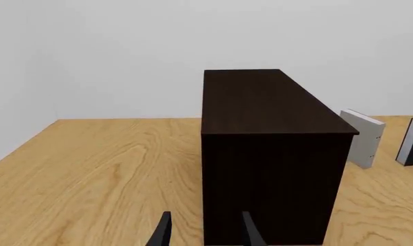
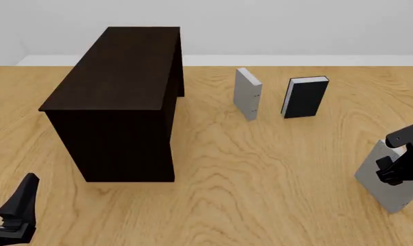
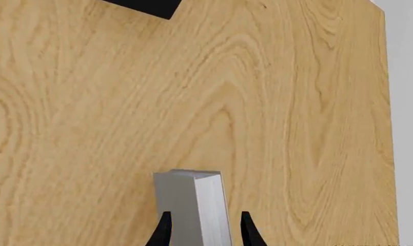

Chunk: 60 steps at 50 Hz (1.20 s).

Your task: Pick up the book on the right and place it under the cabinet shelf.

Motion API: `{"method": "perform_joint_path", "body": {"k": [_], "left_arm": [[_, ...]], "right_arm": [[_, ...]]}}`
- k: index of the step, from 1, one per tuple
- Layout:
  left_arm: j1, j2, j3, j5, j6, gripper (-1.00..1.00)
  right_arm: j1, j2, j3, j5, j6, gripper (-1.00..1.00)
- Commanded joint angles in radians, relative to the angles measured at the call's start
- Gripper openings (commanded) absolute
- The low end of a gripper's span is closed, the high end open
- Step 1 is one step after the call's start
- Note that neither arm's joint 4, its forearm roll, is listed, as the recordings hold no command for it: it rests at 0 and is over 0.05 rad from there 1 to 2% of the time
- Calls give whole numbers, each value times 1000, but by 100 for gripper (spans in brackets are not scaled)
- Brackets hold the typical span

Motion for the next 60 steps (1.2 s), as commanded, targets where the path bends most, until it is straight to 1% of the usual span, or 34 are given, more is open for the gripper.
{"method": "perform_joint_path", "body": {"k": [1, 10, 13, 14, 15, 16, 17, 18, 19, 20, 22, 23, 27, 29, 31, 32, 34, 36, 37, 38, 39, 41, 43, 45, 46, 47, 48, 50, 52, 53, 55, 57, 59, 60], "left_arm": [[-1, 3, -5, 3, 0, 100], [-1, 6, -3, 0, -1, 100], [-3, 3, 3, -3, 0, 100], [-2, 4, 2, -2, 0, 100], [-2, 3, 5, -4, 0, 100], [-2, 5, 3, -4, 0, 100], [-1, 8, 1, -4, 0, 100], [-1, 8, -1, -3, 0, 100], [-2, 7, 2, -4, 1, 100], [-2, 7, 2, -4, 1, 100], [-3, 7, 0, -3, 1, 100], [-3, 8, 1, -4, 0, 100], [-2, 8, 2, -5, 0, 100], [-2, 5, 4, -5, -1, 100], [-2, 7, 0, -3, -1, 100], [-2, 6, 2, -4, -1, 100], [-3, 4, 1, -3, -1, 100], [-3, 3, 3, -3, -1, 100], [-4, 4, 1, -2, -1, 100], [-3, 3, 1, -3, -2, 100], [-3, 2, 1, -2, -2, 100], [-3, 0, 2, -2, -2, 100], [-3, 0, 3, -2, -2, 100], [-2, -1, 4, -4, -3, 100], [-2, -1, 0, -1, -3, 100], [-2, 0, -5, 4, -2, 100], [-2, 0, -4, 3, -2, 100], [-2, -1, -2, 1, -3, 100], [-1, -2, -1, -1, -3, 100], [-1, -1, -1, -1, -3, 100], [-2, -2, 4, -5, -3, 100], [-2, -2, 2, -3, -4, 100], [-1, -2, 3, -3, -3, 100], [-2, -2, 3, -3, -3, 100]], "right_arm": [[-10, 27, 1, -17, 3, 100], [3, 61, 15, -53, 12, 100], [9, 52, 17, -49, 13, 100], [13, 38, 11, -41, 21, -100], [13, 31, 12, -41, 17, -100], [21, 20, 11, -28, 25, -100], [61, -8, -4, 15, 89, -100], [42, -8, 0, 9, 58, -100], [46, -12, 2, 9, 59, -100], [64, -23, -10, 30, 101, -100], [52, -23, -5, 24, 78, -100], [52, -32, -6, 27, 81, -100], [62, -69, -8, 53, 101, -100], [77, -93, -10, 72, 125, -100], [85, -112, -9, 86, 137, -100], [97, -126, -10, 99, 154, -100], [107, -148, -9, 114, 165, -100], [145, -193, -23, 152, 223, -100], [154, -204, -19, 158, 219, -100], [192, -243, -27, 191, 264, -100], [191, -249, -30, 193, 266, -100], [188, -264, -14, 181, 235, -100], [215, -285, -19, 197, 281, -100], [216, -294, -22, 198, 289, -100], [251, -322, -33, 223, 344, -100], [265, -331, -34, 234, 356, -100], [263, -342, -40, 238, 356, -100], [284, -358, -45, 252, 379, -100], [297, -373, -59, 265, 411, -100], [337, -398, -66, 287, 451, -100], [350, -411, -74, 296, 467, -100], [401, -446, -94, 317, 531, -100], [419, -452, -107, 320, 576, -100], [445, -465, -113, 320, 599, -100]]}}
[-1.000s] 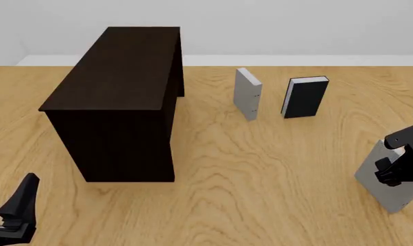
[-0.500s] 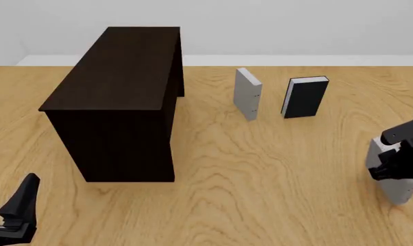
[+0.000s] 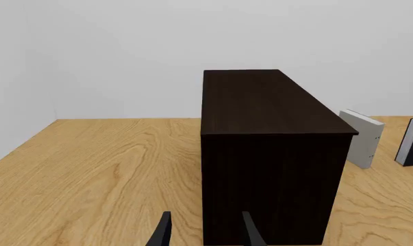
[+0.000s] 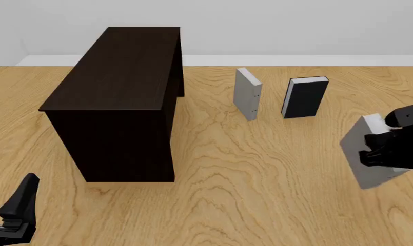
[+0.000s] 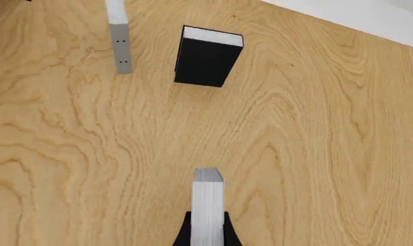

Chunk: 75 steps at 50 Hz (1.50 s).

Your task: Pick up the book on the right and place it under the cabinet shelf.

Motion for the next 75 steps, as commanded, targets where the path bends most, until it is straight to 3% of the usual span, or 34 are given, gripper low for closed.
{"method": "perform_joint_path", "body": {"k": [1, 3, 4, 6, 10, 14, 15, 18, 20, 22, 33, 40, 47, 49, 53, 65, 75], "left_arm": [[0, -1, 1, -1, -1, 100], [0, 0, -4, 4, -1, 100], [1, 0, -4, 4, -1, 100], [1, 0, -3, 4, -1, 100], [2, 0, -4, 5, -2, 100], [1, 1, -3, 3, -2, 100], [1, 1, -4, 5, -2, 100], [3, 0, -2, 4, -3, 100], [4, -1, 2, 1, -3, 100], [3, 0, -2, 4, -3, 100], [4, 1, 0, 3, -4, 100], [6, 0, 1, 2, -7, 100], [9, 0, 1, 2, -10, 100], [8, 1, -1, 4, -10, 100], [9, 2, 1, 3, -14, 100], [10, 2, 3, 1, -14, 100], [11, 2, 5, 0, -16, 100]], "right_arm": [[155, -119, -67, 65, 242, -100], [177, -118, -75, 57, 276, -100], [198, -121, -81, 49, 335, -100], [211, -103, -87, 26, 353, -100], [267, -113, -83, 1, 445, -100], [299, -76, -55, -81, 550, -100], [311, -65, -39, -116, 603, -100], [336, -38, -12, -182, 647, -100], [390, -41, 26, -239, 726, -100], [403, -10, 46, -293, 773, -100], [487, 117, 96, -555, 947, -100], [532, 153, 99, -656, 1013, -100], [580, 239, 120, -820, 1108, -100], [569, 264, 104, -821, 1100, -100], [586, 292, 113, -882, 1142, -100], [609, 449, 64, -987, 1185, -100], [623, 551, -11, -1001, 1185, -100]]}}
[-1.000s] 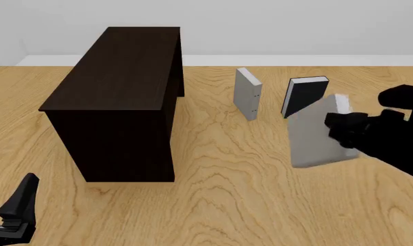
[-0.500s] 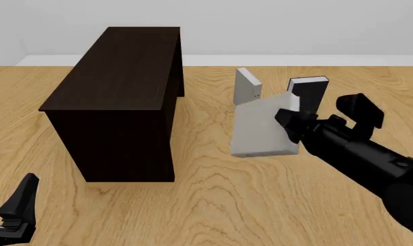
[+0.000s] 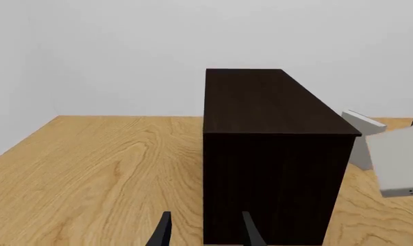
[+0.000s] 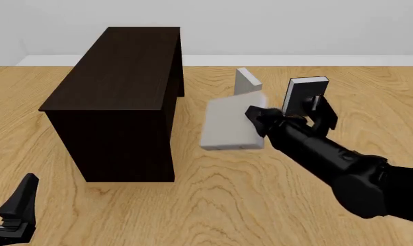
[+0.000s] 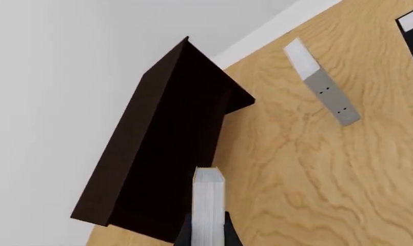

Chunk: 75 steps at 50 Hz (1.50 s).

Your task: Pick up the book on the right and place it under the cabinet shelf.

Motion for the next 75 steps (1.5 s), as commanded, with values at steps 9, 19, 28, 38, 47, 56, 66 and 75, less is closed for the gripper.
{"method": "perform_joint_path", "body": {"k": [9, 19, 28, 38, 47, 56, 66, 75], "left_arm": [[3, 9, -1, -8, -4, 100], [4, 14, 2, -14, -7, 100], [5, 27, -4, -21, -11, 100], [5, 25, 1, -24, -16, 100], [7, 29, 1, -29, -20, 100], [7, 30, 3, -31, -23, 100], [7, 29, 3, -30, -25, 100], [8, 41, -2, -36, -26, 100]], "right_arm": [[28, 176, -120, -68, 61, -100], [32, 232, -176, -63, 61, -100], [29, 286, -223, -58, 63, -100], [23, 330, -289, -19, 55, -100], [18, 388, -340, -10, 52, -100], [13, 421, -363, -13, 62, -100], [8, 470, -395, -9, 65, -100], [6, 492, -414, -6, 73, -100]]}}
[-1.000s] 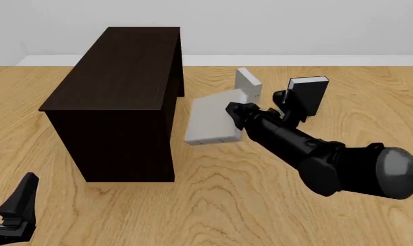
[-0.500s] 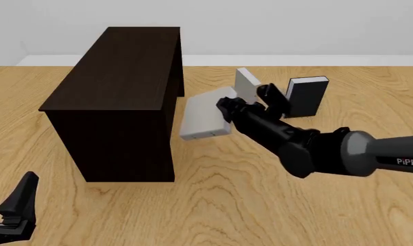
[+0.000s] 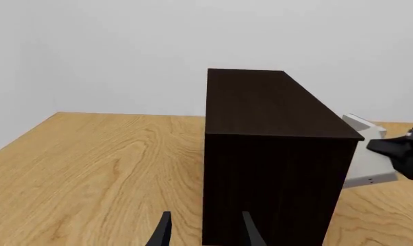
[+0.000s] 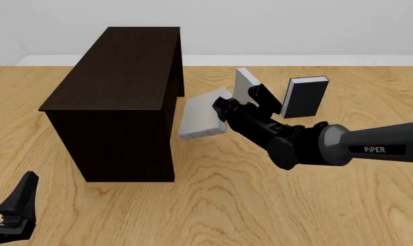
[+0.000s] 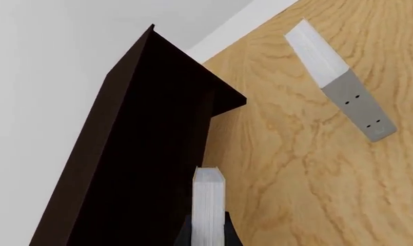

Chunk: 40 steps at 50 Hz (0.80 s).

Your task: Pick up the book on the right and place it under the cabinet shelf.

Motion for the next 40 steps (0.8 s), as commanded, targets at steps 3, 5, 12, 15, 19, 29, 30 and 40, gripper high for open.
{"method": "perform_joint_path", "body": {"k": [3, 5, 12, 15, 19, 29, 30, 40], "left_arm": [[1, 6, 0, -6, -2, 100], [1, 5, 1, -5, -3, 100], [2, 8, -1, -7, -3, 100], [2, 9, 0, -9, -3, 100], [3, 18, -1, -16, -3, 100], [3, 16, 2, -17, -2, 100], [2, 19, 1, -18, -2, 100], [3, 17, 3, -17, -2, 100]], "right_arm": [[-5, 42, -51, -6, 38, -100], [-7, 48, -61, 5, 31, -100], [-9, 77, -79, 1, 38, -100], [-9, 88, -86, -1, 43, -100], [-10, 102, -102, 7, 42, -100], [-11, 139, -121, -5, 54, -100], [-11, 140, -121, -6, 55, -100], [-8, 149, -137, 1, 58, -100]]}}
